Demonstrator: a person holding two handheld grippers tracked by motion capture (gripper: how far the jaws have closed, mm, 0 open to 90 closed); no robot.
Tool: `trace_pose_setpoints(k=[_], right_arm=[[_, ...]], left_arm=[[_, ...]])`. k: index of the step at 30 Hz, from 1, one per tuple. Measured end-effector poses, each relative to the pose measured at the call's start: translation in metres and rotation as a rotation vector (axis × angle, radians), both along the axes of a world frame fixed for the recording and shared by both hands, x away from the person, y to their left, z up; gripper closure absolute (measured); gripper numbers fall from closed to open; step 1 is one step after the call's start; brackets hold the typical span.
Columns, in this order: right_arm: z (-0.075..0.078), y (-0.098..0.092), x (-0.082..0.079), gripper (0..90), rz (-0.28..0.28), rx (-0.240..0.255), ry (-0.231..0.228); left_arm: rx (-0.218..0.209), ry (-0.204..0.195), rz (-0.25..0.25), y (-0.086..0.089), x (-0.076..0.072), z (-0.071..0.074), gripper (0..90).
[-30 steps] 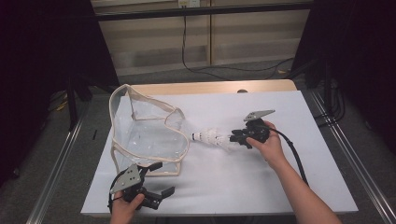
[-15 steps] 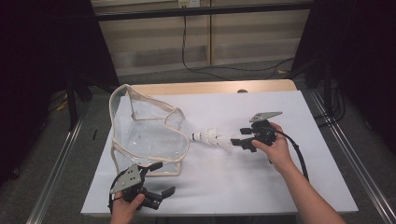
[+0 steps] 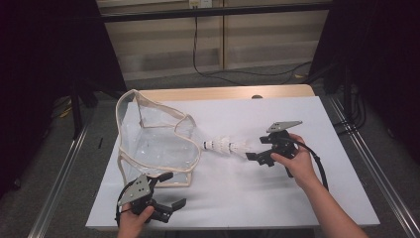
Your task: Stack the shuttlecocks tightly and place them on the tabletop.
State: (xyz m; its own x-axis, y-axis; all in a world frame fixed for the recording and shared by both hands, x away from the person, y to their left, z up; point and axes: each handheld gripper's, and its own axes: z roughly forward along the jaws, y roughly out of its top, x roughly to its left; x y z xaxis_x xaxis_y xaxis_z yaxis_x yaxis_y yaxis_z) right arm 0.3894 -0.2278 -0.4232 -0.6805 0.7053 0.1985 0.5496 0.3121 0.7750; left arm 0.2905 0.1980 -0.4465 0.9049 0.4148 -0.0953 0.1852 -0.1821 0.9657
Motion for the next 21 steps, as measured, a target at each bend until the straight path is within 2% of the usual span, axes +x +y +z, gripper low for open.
trace_pose_setpoints(k=[9, 14, 21], right_arm=[[0.001, 0.002, -0.008, 6.8, 0.012, 0.007, -0.009], [-0.002, 0.002, -0.013, 7.1, 0.016, 0.007, 0.001], [-0.006, 0.005, -0.017, 12.8, 0.025, 0.005, 0.008]], left_arm=[[0.0, 0.001, 0.0, 0.0, 0.0, 0.0, 3.9], [0.002, 0.001, 0.0, 0.0, 0.0, 0.0, 3.9], [-0.001, 0.001, 0.0, -0.001, -0.001, 0.0, 3.9]])
